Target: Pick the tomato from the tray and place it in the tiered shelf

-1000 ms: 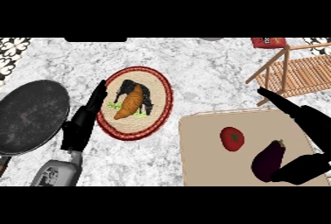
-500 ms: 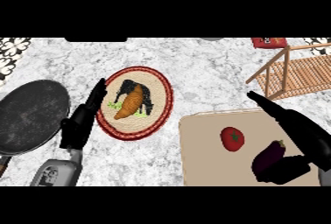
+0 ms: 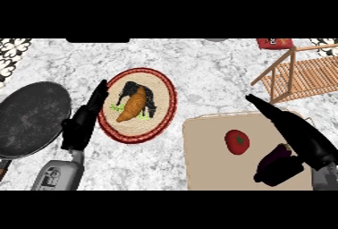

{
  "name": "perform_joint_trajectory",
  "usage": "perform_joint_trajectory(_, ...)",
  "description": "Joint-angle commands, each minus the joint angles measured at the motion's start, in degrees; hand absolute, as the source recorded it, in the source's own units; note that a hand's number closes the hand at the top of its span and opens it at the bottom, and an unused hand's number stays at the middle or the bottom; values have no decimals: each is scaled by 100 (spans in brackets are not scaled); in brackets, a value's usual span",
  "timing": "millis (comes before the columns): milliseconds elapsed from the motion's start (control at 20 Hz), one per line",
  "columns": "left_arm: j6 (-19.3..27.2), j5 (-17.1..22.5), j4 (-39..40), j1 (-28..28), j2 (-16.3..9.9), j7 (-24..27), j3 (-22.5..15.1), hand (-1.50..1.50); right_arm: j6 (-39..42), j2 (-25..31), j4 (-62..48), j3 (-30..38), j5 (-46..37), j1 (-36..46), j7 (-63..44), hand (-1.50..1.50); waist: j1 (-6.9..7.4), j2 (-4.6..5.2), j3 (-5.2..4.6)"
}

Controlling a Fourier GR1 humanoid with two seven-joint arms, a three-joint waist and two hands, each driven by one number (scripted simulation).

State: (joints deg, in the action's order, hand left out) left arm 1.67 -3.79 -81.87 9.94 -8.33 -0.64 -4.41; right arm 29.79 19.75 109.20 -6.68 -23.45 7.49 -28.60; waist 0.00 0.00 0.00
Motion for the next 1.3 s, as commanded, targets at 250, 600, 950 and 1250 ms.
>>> perform_joint_trajectory(250, -26, -214, 7, 38, 170, -93, 144, 0, 255, -224, 79, -102, -563, -387, 270, -150, -12, -1, 0)
perform_joint_trajectory(600, -14, -396, -230, -151, 381, -81, 40, 0, 230, -374, -143, 60, -976, -394, 522, -150, -5, -3, 1)
perform_joint_trajectory(950, -328, -289, -493, -197, 117, -314, 282, 0, -91, -514, -927, -64, -1518, -260, 914, -150, 8, -2, 1)
perform_joint_trajectory(1250, -419, -307, -111, -25, 230, -29, 375, 0, -130, -824, -1196, -119, -1760, -35, 894, -150, 2, 1, 0)
